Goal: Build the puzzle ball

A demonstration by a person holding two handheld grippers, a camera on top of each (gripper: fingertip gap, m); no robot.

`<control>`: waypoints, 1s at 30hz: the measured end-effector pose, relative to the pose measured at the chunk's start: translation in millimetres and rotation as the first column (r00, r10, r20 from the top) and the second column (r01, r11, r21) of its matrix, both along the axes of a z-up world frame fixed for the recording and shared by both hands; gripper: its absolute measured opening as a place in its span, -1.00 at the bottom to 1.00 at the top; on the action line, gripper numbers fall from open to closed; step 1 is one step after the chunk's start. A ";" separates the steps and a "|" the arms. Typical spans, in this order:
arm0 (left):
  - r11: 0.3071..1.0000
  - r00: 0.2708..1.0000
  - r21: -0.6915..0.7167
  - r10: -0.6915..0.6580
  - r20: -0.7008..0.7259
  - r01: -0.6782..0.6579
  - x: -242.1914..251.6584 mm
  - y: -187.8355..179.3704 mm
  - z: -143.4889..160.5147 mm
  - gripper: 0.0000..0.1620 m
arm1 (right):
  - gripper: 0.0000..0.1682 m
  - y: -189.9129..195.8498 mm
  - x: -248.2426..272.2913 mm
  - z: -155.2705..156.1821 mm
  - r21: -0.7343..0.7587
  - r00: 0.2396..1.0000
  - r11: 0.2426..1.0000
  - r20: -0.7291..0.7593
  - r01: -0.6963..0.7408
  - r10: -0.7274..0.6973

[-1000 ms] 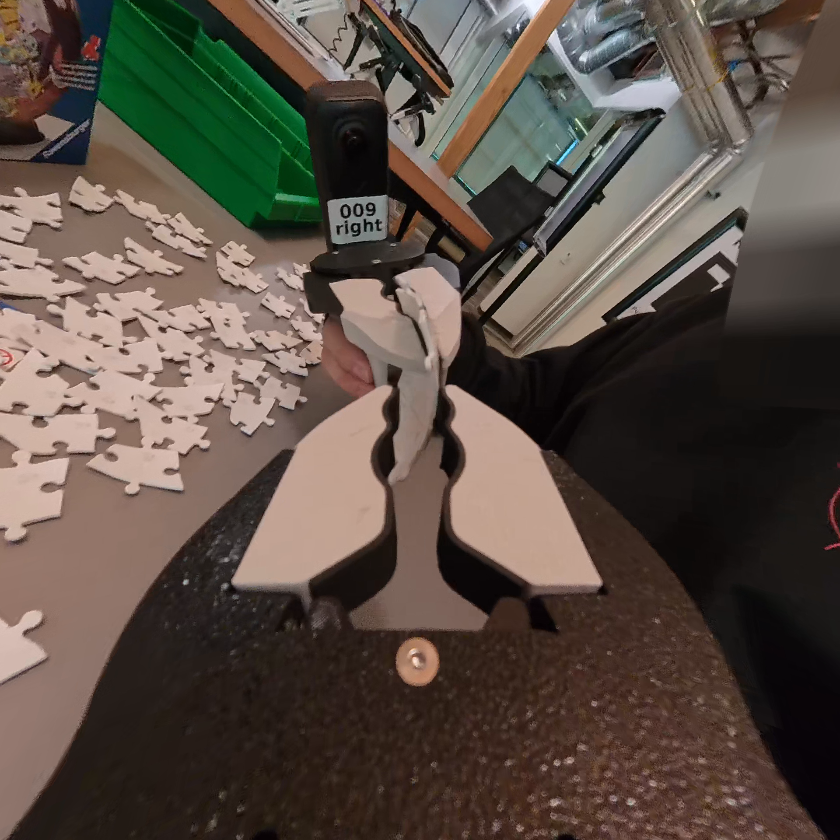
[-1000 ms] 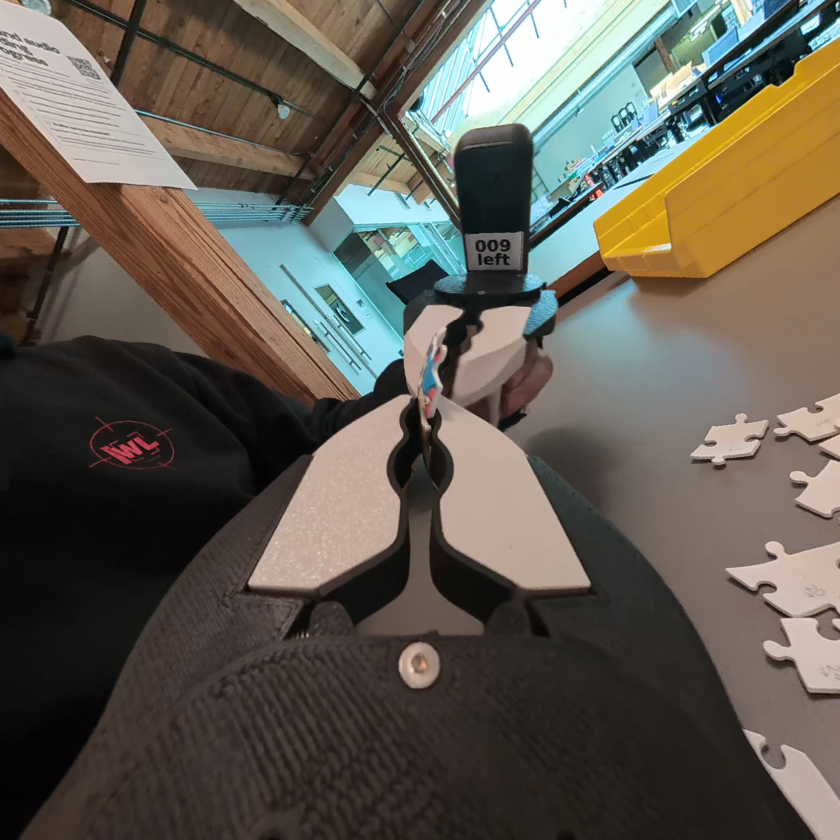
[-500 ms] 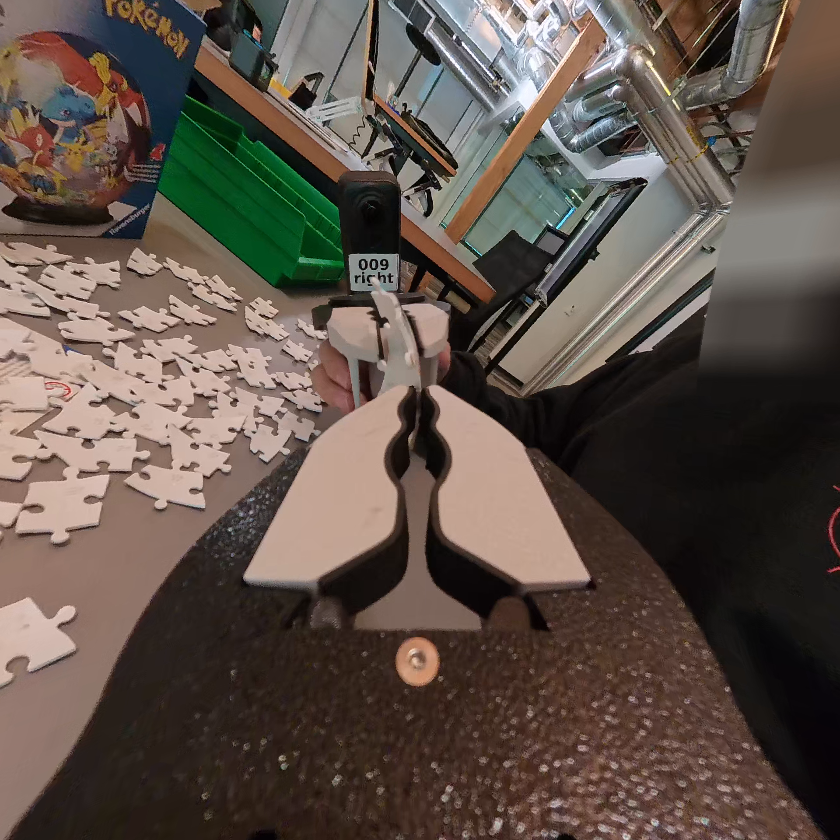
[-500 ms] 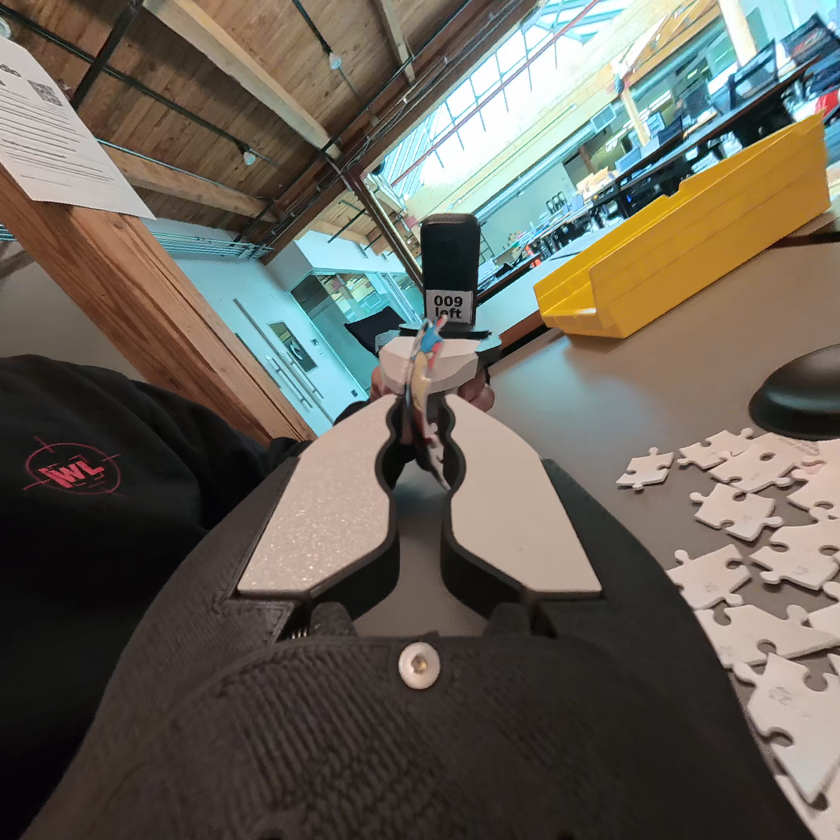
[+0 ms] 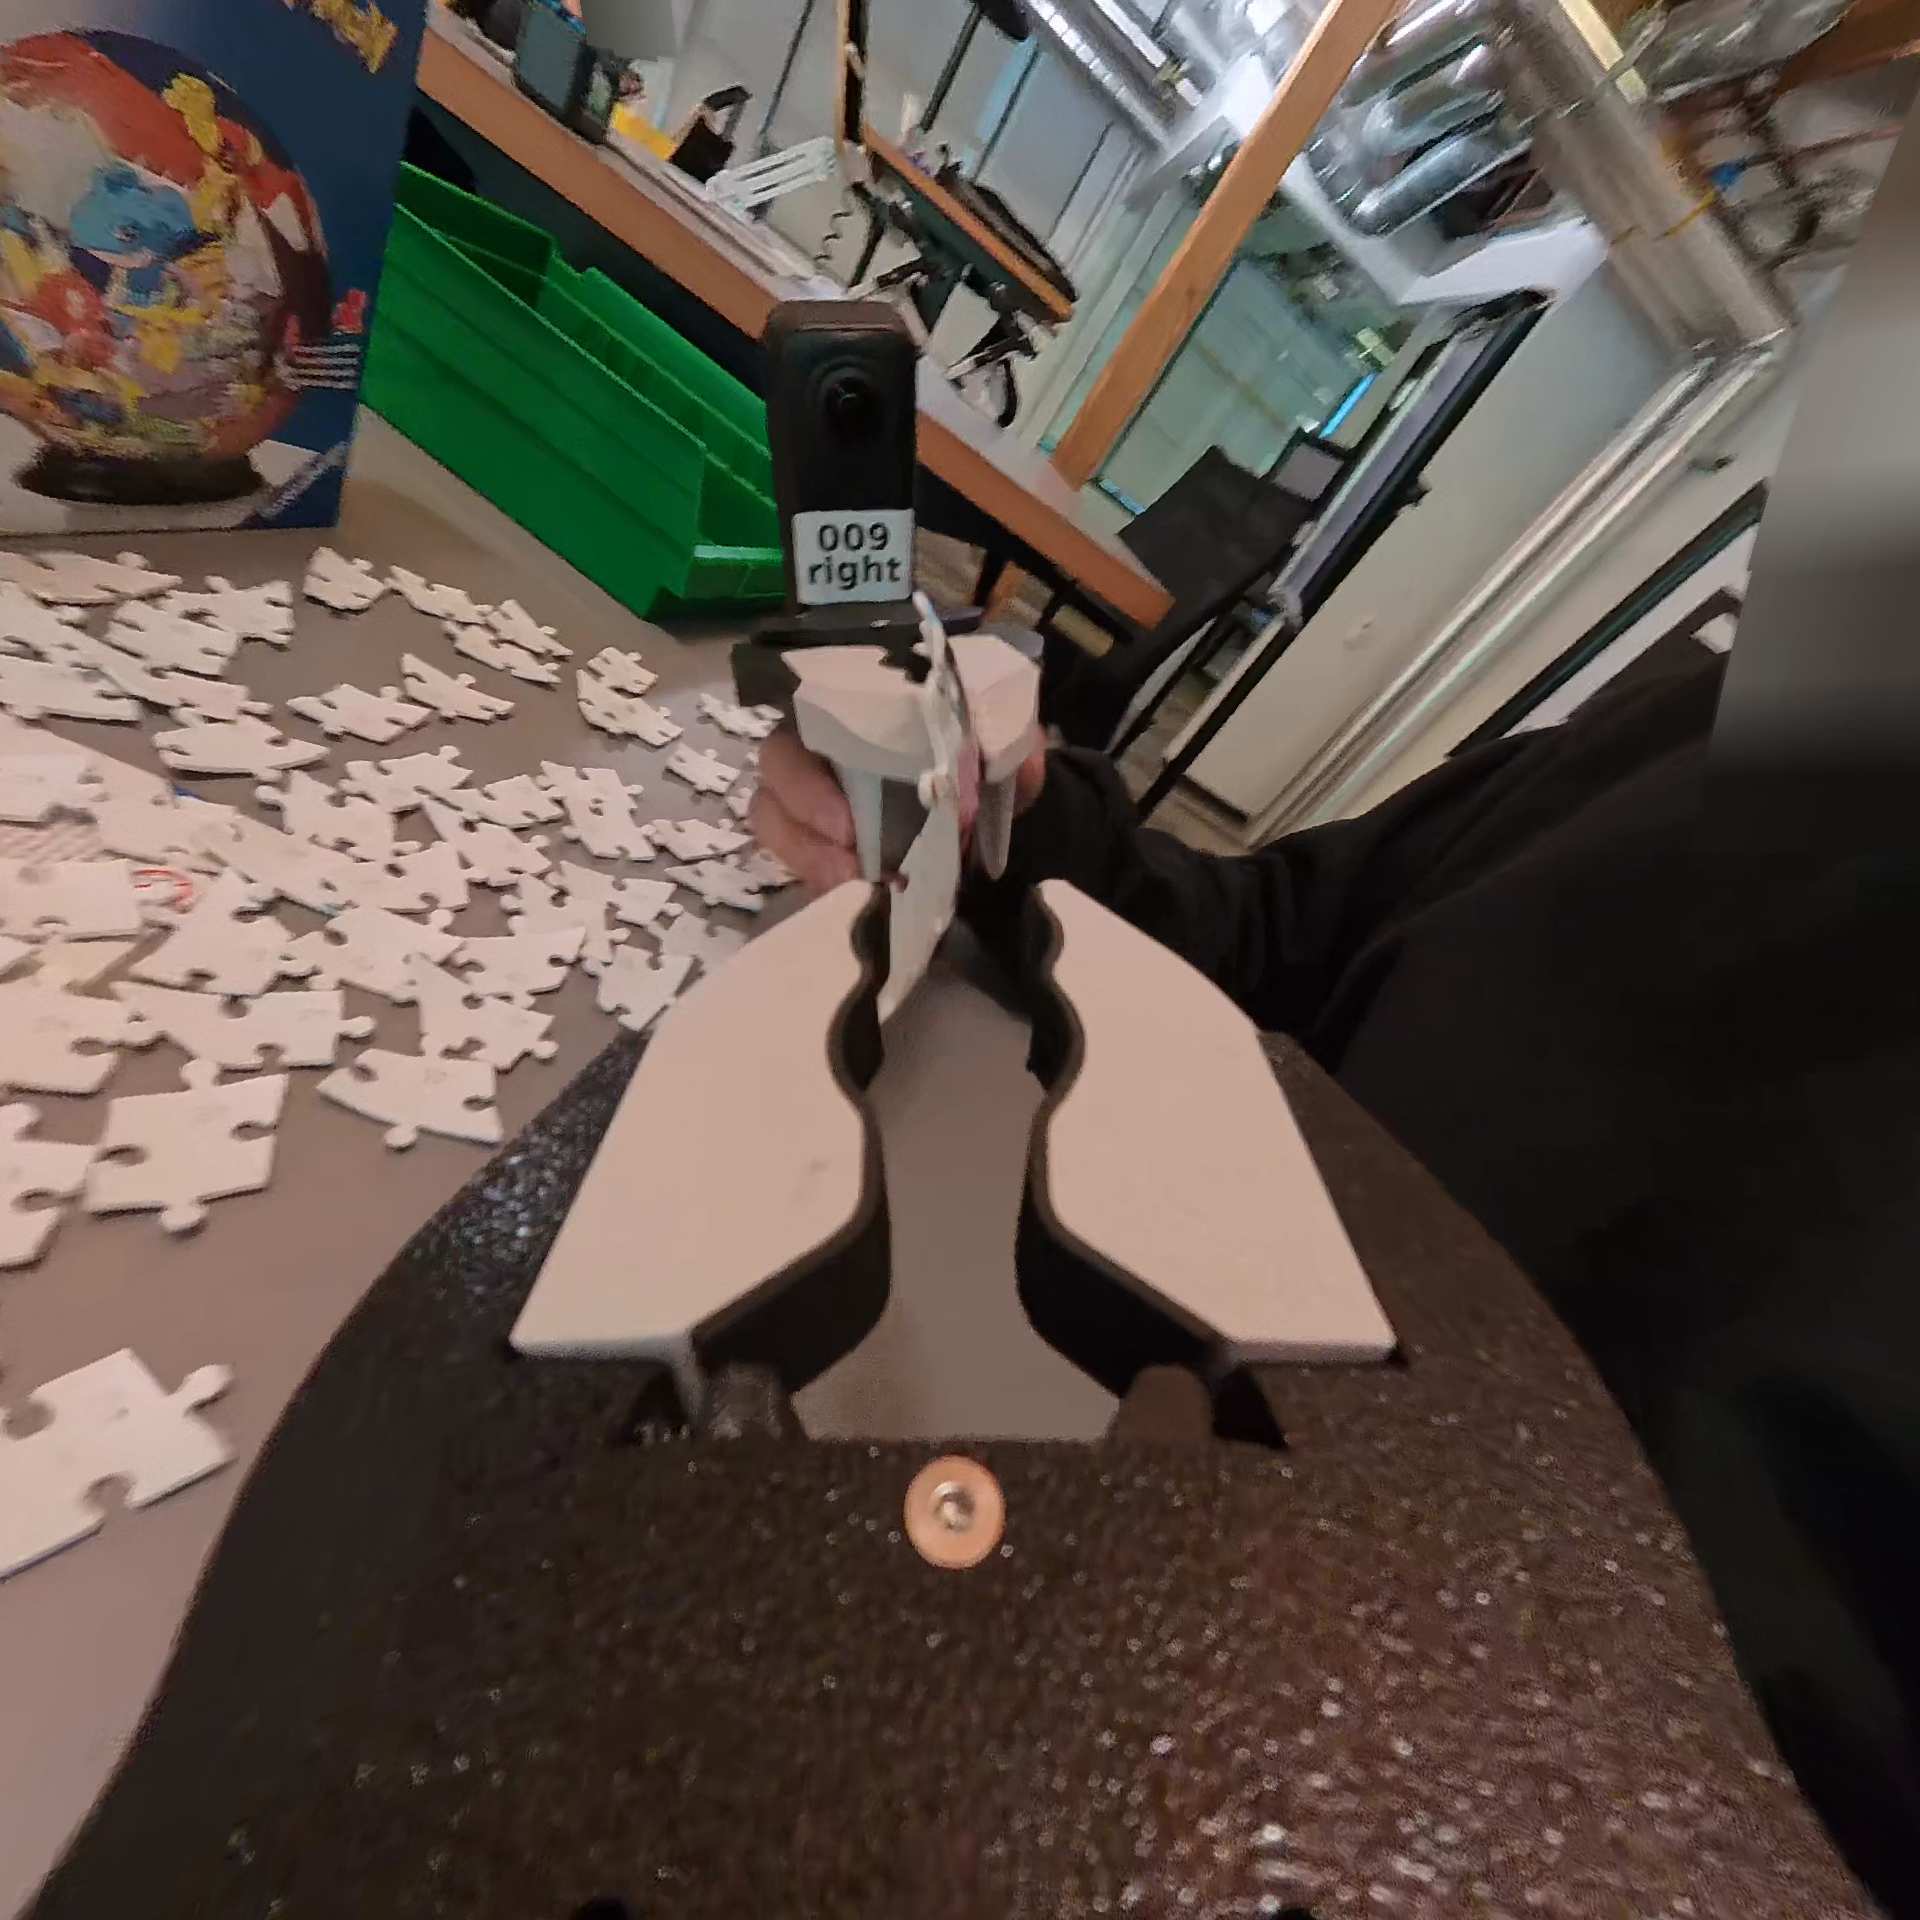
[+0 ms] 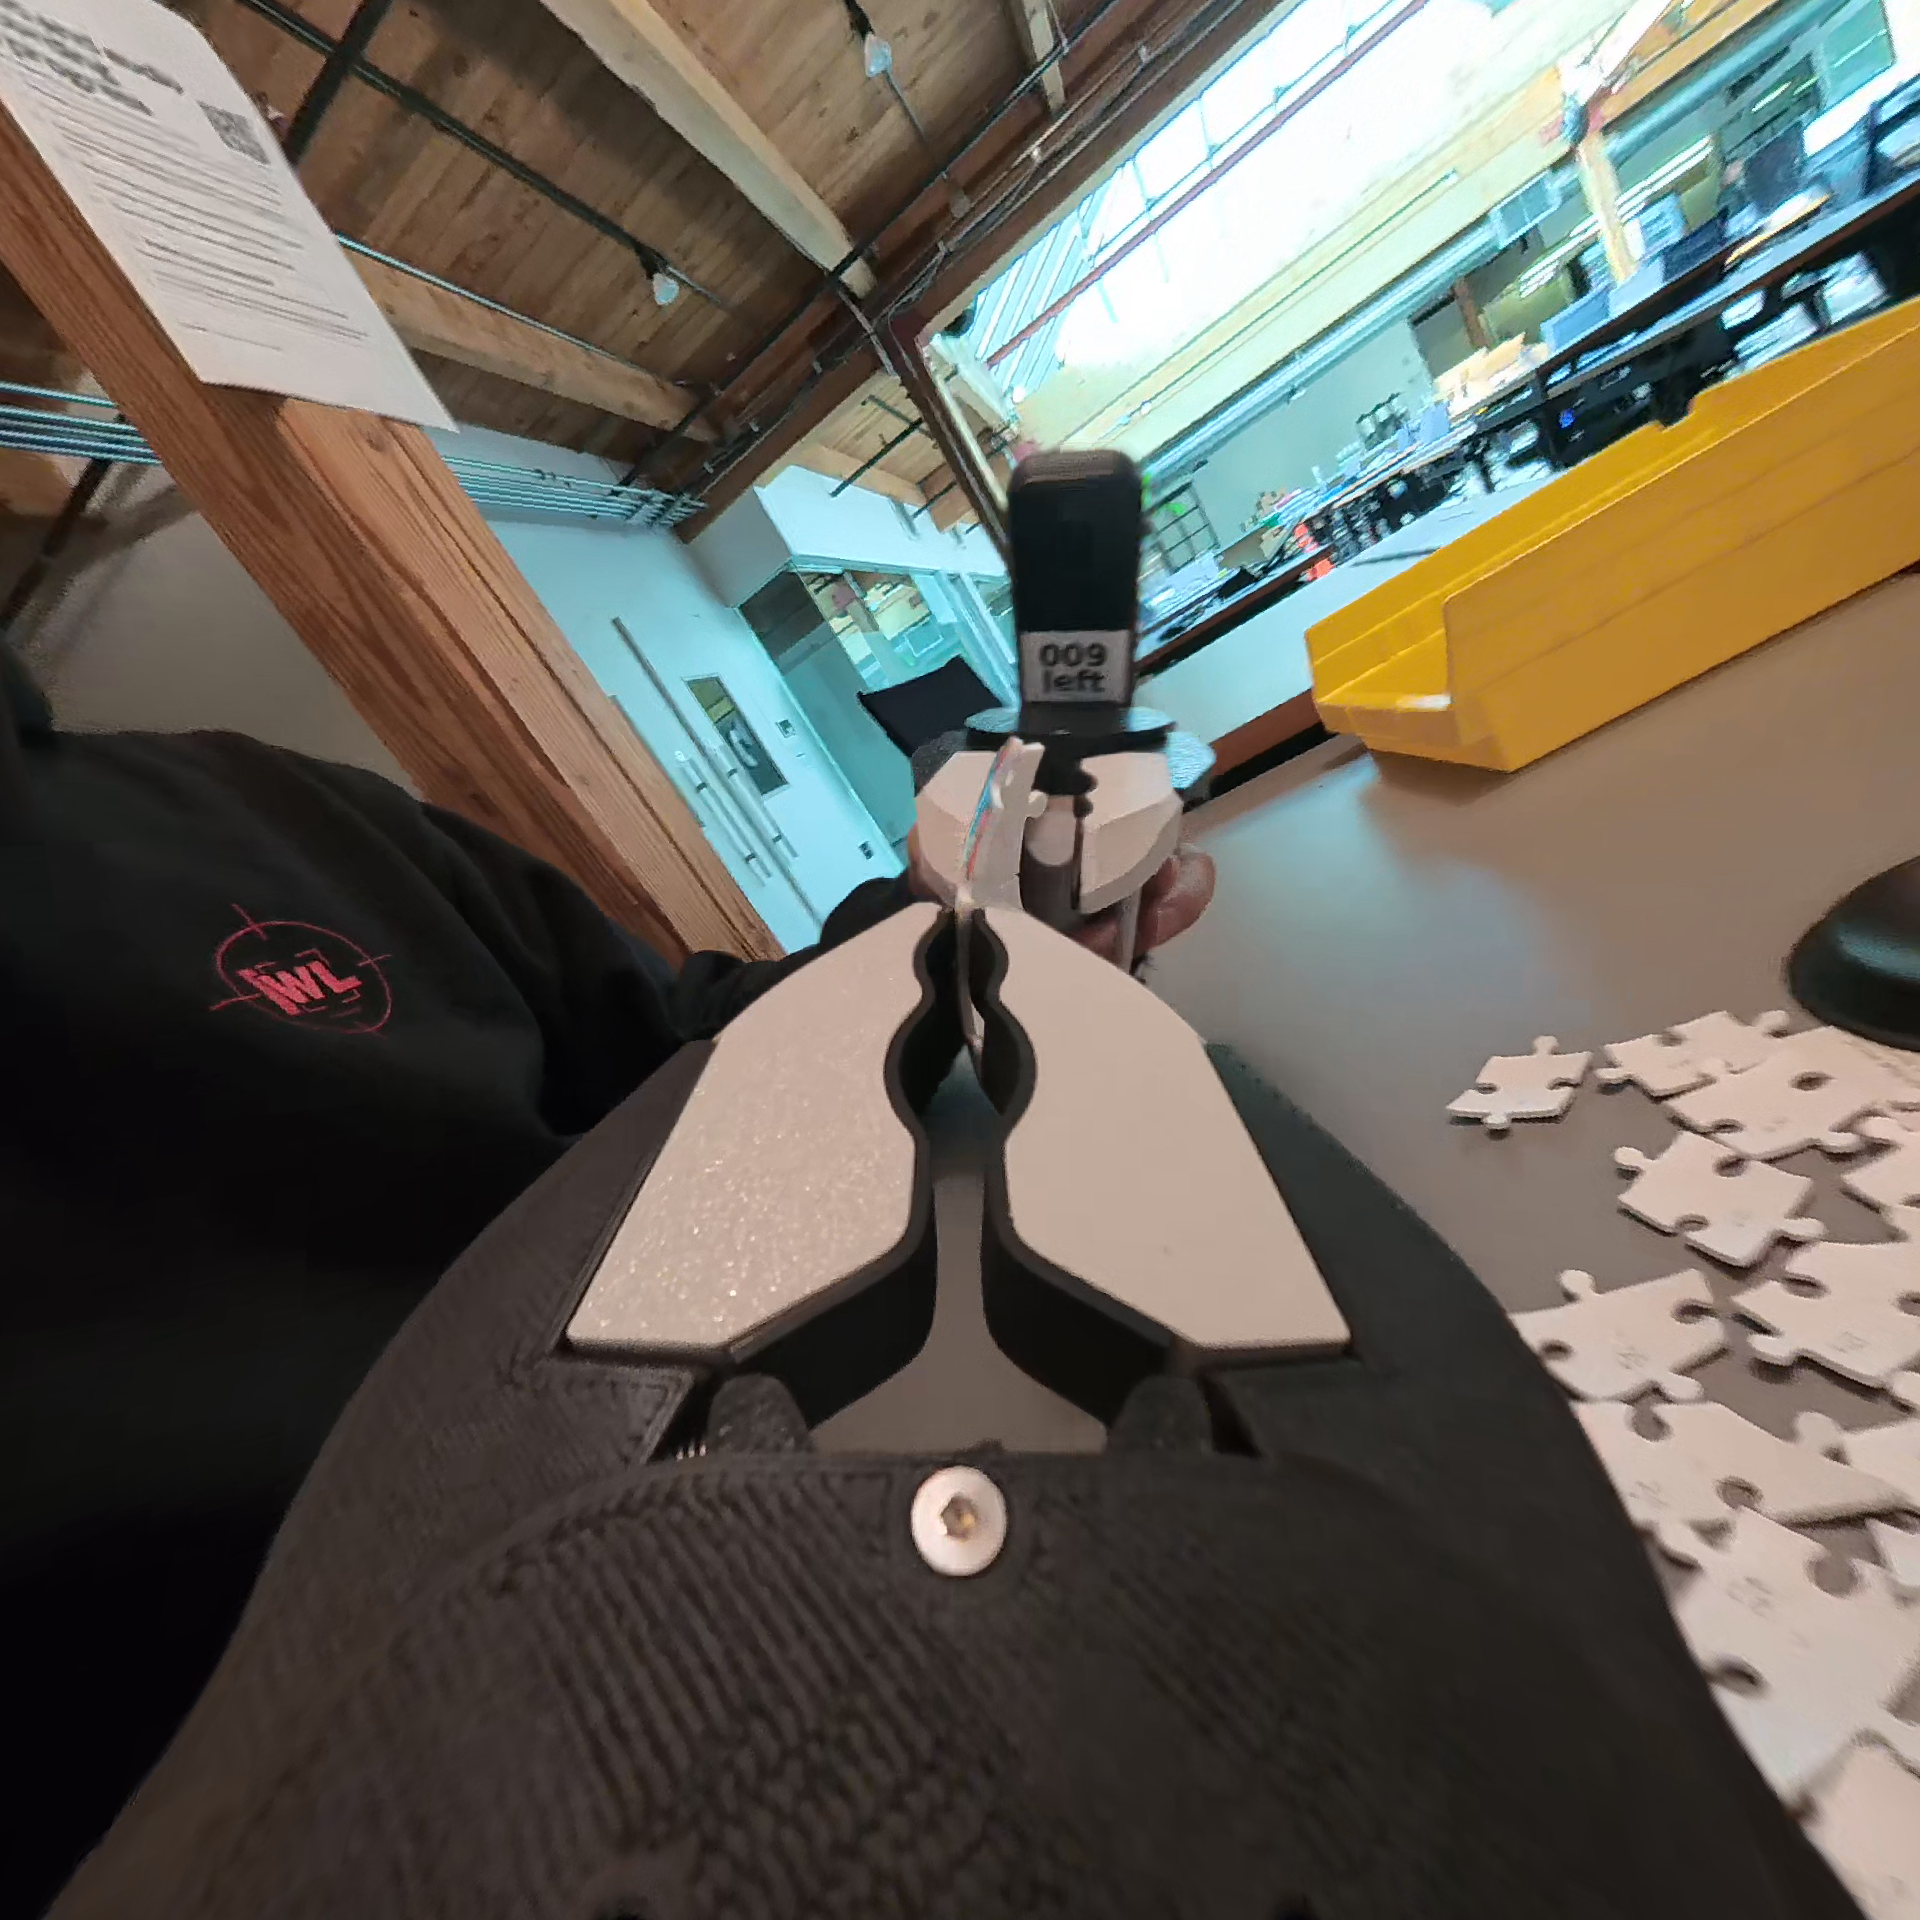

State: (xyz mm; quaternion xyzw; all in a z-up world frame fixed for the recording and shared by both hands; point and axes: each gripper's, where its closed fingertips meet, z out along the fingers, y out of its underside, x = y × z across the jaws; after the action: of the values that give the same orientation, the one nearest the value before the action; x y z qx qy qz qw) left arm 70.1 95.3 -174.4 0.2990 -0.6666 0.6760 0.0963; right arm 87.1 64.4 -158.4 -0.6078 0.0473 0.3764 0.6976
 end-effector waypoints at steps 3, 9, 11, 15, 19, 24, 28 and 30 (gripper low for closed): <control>0.974 0.988 0.169 0.140 0.068 -0.150 13.8 24.5 -13.2 -0.72 | -0.97 -14.2 17.5 6.2 0.029 0.998 0.998 -0.006 0.062 -0.062; 0.761 0.937 0.555 0.331 0.111 -0.335 33.2 78.1 -70.9 -0.54 | -0.98 -27.2 29.0 15.8 0.124 0.994 0.991 -0.103 0.059 -0.046; 0.680 0.922 0.642 0.367 0.120 -0.354 35.4 89.2 -88.4 -0.50 | -0.97 -27.0 26.0 16.9 0.134 0.995 0.990 -0.095 0.046 -0.033; 0.590 0.906 0.717 0.398 0.142 -0.371 36.3 96.6 -107.9 -0.43 | -0.97 -31.0 19.5 23.8 0.180 0.997 0.984 -0.076 0.013 0.000; 0.568 0.900 0.729 0.409 0.152 -0.382 43.5 93.4 -115.8 -0.43 | -0.97 -36.1 19.2 30.5 0.228 0.997 0.974 -0.080 0.010 0.009; 0.508 0.912 0.791 0.383 0.147 -0.341 56.1 84.8 -126.9 -0.43 | -0.97 -37.5 16.4 31.9 0.250 0.998 0.968 -0.065 -0.004 0.021; 0.412 0.919 0.859 0.364 0.150 -0.304 61.6 83.3 -135.7 -0.52 | -0.97 -39.4 19.4 33.7 0.262 0.997 0.965 -0.075 0.011 0.009; 0.392 0.915 0.871 0.378 0.140 -0.295 64.2 82.3 -137.1 -0.56 | -0.97 -40.3 20.1 34.7 0.269 0.997 0.963 -0.082 0.012 0.010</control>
State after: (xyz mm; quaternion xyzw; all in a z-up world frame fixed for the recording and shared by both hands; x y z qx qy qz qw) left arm 134.3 177.6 -311.6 0.4605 -0.8380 0.2287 -0.1829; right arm 107.1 24.1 -123.7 -0.4914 0.0247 0.4038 0.7713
